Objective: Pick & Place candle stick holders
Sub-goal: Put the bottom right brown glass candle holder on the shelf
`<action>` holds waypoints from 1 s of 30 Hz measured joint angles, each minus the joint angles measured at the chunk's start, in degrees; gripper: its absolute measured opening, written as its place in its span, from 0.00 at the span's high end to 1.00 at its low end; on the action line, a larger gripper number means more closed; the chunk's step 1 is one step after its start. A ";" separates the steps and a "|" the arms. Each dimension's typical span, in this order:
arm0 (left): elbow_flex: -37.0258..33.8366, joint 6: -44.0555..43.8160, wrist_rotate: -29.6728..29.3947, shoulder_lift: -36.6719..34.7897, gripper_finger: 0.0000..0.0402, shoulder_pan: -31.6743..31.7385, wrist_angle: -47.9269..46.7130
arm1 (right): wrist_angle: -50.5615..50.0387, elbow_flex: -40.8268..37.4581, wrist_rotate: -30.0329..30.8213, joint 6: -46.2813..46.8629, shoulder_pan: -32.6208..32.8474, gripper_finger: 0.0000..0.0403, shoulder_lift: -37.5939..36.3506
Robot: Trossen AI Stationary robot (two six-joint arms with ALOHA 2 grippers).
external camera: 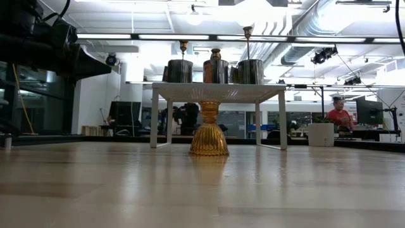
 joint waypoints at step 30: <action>0.00 -0.01 0.00 -0.01 1.00 -0.01 0.00 | 8.36 -1.21 21.07 -1.77 4.89 0.49 13.27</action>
